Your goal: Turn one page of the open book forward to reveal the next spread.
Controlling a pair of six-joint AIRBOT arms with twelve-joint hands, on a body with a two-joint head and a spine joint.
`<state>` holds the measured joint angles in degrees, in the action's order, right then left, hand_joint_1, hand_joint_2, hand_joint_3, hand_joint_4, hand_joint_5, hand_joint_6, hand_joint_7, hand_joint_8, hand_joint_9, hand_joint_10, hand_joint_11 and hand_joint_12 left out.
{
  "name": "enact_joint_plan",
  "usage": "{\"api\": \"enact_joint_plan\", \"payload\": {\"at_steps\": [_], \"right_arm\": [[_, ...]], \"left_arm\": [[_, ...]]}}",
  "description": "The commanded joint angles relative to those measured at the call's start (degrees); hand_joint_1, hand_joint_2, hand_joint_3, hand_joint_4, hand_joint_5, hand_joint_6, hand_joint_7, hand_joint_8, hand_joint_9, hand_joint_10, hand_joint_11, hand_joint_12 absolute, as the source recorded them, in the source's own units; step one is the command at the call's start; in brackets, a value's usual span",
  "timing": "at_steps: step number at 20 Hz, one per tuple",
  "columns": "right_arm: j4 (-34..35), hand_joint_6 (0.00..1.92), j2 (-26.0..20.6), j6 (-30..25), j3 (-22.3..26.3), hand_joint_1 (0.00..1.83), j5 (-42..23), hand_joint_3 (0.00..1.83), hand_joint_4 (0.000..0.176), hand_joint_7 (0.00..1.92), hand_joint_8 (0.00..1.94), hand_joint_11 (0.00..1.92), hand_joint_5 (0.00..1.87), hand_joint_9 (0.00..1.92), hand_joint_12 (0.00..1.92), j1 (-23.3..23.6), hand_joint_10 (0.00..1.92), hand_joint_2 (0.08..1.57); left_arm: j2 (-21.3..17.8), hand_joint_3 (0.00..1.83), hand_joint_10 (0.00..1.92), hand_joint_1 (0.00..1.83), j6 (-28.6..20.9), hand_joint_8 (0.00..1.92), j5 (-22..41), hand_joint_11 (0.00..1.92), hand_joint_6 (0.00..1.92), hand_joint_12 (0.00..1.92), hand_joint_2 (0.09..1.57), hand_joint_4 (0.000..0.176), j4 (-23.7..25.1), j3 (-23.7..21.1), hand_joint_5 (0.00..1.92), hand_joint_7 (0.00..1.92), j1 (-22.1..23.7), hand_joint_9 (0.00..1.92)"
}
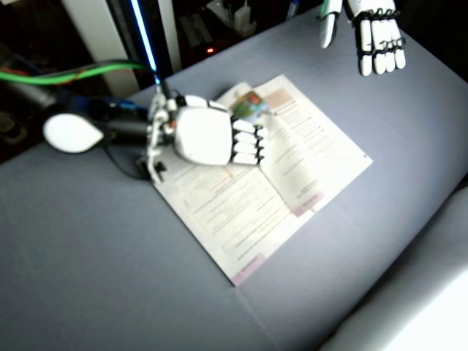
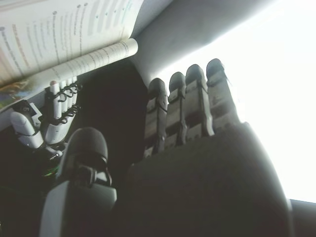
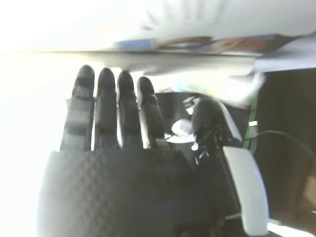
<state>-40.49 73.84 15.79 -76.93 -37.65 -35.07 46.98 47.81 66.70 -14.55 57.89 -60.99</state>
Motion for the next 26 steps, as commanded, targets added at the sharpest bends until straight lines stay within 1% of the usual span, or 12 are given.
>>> {"api": "enact_joint_plan", "payload": {"at_steps": [1,4,7,8,10,12,16,18,21,22,24,26], "right_arm": [[0.32,0.0,0.66,-1.46,0.17,0.01,-7.75,0.0,0.0,0.19,0.0,0.14,0.2,0.16,0.05,0.96,0.01,1.43],[-2.79,0.01,2.25,-6.43,0.15,0.01,-13.44,0.0,0.0,0.3,0.01,0.18,0.31,0.27,0.05,3.31,0.01,1.45],[-3.95,0.02,2.29,-7.87,1.94,0.2,-20.08,0.0,0.0,0.5,0.03,0.32,0.45,0.45,0.12,5.96,0.03,1.4],[-4.4,0.01,2.27,-7.87,2.54,0.11,-21.47,0.0,0.0,0.51,0.02,0.31,0.46,0.45,0.12,7.02,0.01,1.41],[-4.6,0.0,2.22,-7.86,3.55,0.18,-25.05,0.0,0.0,0.44,0.0,0.26,0.45,0.4,0.1,9.13,0.0,1.4],[-4.05,0.0,2.21,-7.86,3.86,0.02,-27.2,0.0,0.0,0.38,0.0,0.12,0.34,0.33,0.52,9.85,0.0,1.44],[-2.01,0.01,-0.02,-7.72,4.82,0.29,-30.07,0.0,0.0,0.36,0.01,0.02,0.37,0.3,0.44,10.11,0.01,1.41],[-0.65,0.0,-1.97,-7.09,5.82,0.3,-30.04,0.0,0.0,0.3,0.0,0.0,0.32,0.25,0.48,10.09,0.0,1.42],[3.09,0.01,-6.37,-6.33,6.34,0.25,-29.87,0.0,0.0,0.31,0.01,0.0,0.32,0.26,0.59,7.75,0.01,1.34],[4.58,0.01,-7.49,-6.03,6.39,0.22,-29.83,0.01,0.0,0.32,0.01,0.0,0.33,0.24,0.45,6.51,0.01,1.36],[10.19,0.01,-10.61,-5.85,6.41,0.17,-30.24,0.01,0.0,0.44,0.01,0.09,0.43,0.35,0.47,2.54,0.02,1.41],[14.98,0.0,-12.75,-5.54,6.43,0.17,-31.41,0.01,0.0,0.44,0.0,0.0,0.44,0.33,0.63,-0.56,0.0,1.46]], "left_arm": [[-0.37,0.0,0.01,0.0,-0.16,0.0,7.36,0.03,0.0,0.01,1.31,0.0,-0.67,0.54,0.24,0.13,0.44,0.08],[-0.35,0.0,0.01,0.0,-0.16,0.0,7.34,0.05,0.0,0.02,1.3,0.0,-0.91,0.89,0.24,0.13,0.73,0.09],[-0.34,0.0,0.0,0.0,-0.2,0.0,7.32,0.02,0.0,0.01,1.31,0.0,-1.37,1.2,0.23,0.13,0.74,0.07],[-0.35,0.0,0.0,0.0,-0.26,0.0,7.31,0.03,0.0,0.01,1.31,0.0,-1.37,1.21,0.23,0.13,0.74,0.07],[-0.27,0.0,0.0,0.0,-0.34,0.0,7.3,0.04,0.0,0.02,1.27,0.0,-1.37,1.22,0.22,0.11,0.74,0.07],[-0.15,0.0,0.0,0.0,-0.36,0.0,7.15,0.04,0.0,0.02,1.27,0.0,-1.34,1.27,0.22,0.11,0.77,0.07],[-0.09,0.0,0.01,0.0,-0.53,0.01,7.31,0.06,0.01,0.02,1.27,0.0,-1.26,1.25,0.25,0.14,0.9,0.09],[-0.04,0.0,0.01,0.0,-0.64,0.01,7.85,0.08,0.01,0.03,1.26,0.0,-1.27,1.03,0.25,0.14,0.91,0.09],[-0.01,0.0,0.01,0.0,-0.75,0.01,9.42,0.08,0.01,0.03,1.27,0.0,-1.86,0.58,0.26,0.15,0.73,0.1],[-0.02,0.0,0.01,0.0,-0.97,0.01,10.2,0.08,0.01,0.03,1.26,0.0,-2.24,0.38,0.25,0.14,0.48,0.1],[0.14,0.01,0.0,0.0,-4.15,0.0,13.8,0.05,0.0,0.02,1.29,0.0,-3.61,0.4,0.19,0.14,-1.16,0.09],[0.32,0.02,0.01,0.0,-6.44,0.01,17.59,0.08,0.0,0.03,1.35,0.0,-4.86,0.0,0.19,0.17,-3.02,0.11]]}}
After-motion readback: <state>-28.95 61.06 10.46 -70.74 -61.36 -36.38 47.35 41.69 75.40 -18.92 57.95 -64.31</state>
